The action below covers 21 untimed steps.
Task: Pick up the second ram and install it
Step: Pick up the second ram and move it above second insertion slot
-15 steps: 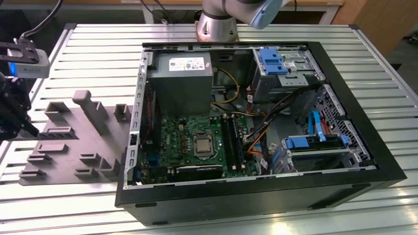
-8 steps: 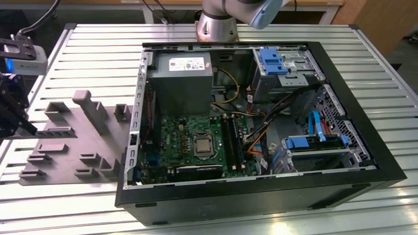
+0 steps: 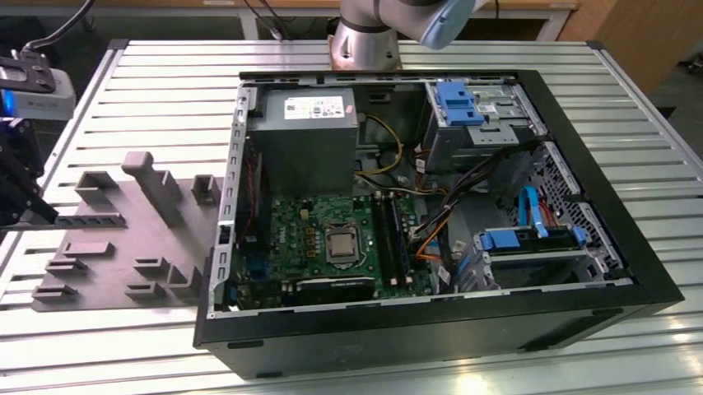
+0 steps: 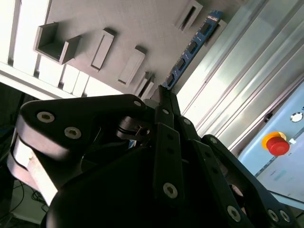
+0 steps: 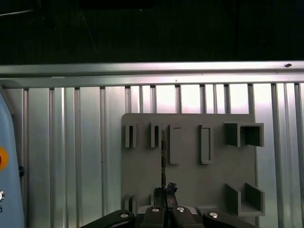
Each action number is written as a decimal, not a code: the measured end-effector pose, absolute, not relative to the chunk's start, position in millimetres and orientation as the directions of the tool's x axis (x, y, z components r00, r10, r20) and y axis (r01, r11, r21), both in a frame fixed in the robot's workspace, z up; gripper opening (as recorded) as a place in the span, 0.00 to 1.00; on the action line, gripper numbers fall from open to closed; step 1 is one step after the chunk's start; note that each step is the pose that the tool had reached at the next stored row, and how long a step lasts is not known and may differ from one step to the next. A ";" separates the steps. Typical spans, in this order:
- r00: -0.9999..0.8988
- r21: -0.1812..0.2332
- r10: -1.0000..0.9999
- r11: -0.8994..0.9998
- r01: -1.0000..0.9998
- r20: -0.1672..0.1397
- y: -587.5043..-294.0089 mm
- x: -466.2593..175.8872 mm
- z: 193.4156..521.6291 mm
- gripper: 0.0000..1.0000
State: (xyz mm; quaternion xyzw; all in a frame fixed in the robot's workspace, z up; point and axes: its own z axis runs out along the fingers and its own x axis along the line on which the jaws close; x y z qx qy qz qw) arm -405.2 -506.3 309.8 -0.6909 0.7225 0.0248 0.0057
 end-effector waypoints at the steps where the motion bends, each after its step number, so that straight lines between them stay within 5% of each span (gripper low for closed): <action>1: -0.045 0.028 -0.998 0.044 -0.999 -0.043 -506.3 -405.2 311.1 0.11; 21: -0.045 0.028 -0.998 0.044 -0.999 -0.043 -506.3 -405.2 341.5 0.11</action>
